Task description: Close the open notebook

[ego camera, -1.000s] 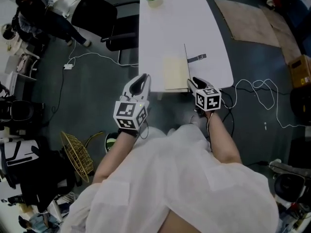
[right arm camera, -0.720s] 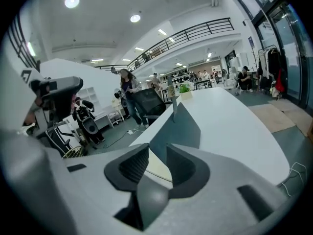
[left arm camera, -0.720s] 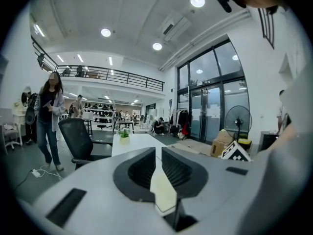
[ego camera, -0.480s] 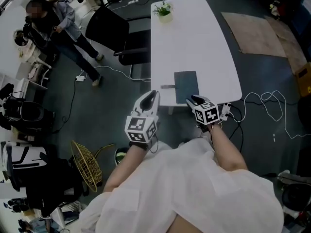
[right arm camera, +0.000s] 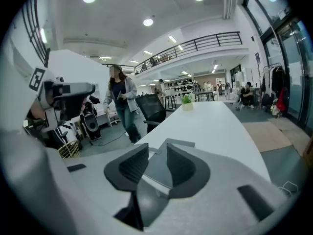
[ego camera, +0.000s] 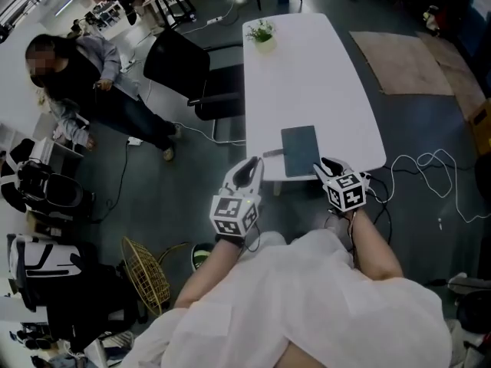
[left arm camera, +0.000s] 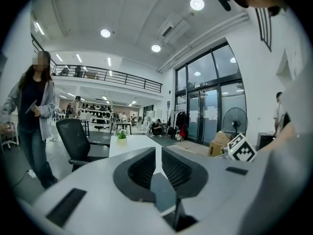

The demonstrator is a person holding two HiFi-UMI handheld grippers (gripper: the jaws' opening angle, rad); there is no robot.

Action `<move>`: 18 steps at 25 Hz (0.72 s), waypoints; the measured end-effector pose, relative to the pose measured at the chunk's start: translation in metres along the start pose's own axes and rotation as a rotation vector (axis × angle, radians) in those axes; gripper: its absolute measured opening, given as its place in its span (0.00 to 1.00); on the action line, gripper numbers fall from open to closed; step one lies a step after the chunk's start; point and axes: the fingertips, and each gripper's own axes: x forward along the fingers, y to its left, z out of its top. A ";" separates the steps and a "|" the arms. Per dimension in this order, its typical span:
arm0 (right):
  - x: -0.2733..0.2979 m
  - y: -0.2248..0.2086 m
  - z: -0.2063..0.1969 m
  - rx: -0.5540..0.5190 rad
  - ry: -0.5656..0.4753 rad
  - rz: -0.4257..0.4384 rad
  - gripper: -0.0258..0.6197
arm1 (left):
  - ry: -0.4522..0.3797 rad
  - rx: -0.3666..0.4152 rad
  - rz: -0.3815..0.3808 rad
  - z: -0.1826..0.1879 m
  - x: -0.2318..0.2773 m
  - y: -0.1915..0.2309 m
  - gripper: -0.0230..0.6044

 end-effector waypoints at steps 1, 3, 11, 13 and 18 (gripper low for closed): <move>-0.008 -0.006 0.007 -0.011 -0.025 -0.022 0.22 | -0.003 0.003 -0.002 0.001 0.000 -0.001 0.10; -0.028 -0.019 0.024 -0.039 -0.090 -0.072 0.21 | -0.010 0.004 -0.004 0.002 -0.002 -0.002 0.10; -0.133 -0.050 0.098 -0.225 -0.386 -0.277 0.12 | -0.038 -0.001 -0.011 0.007 -0.007 -0.008 0.10; -0.156 -0.053 0.109 -0.307 -0.420 -0.344 0.07 | -0.040 -0.005 -0.010 0.008 -0.007 -0.008 0.10; -0.185 -0.060 0.120 -0.252 -0.474 -0.408 0.04 | -0.051 -0.010 -0.010 0.009 -0.005 -0.011 0.10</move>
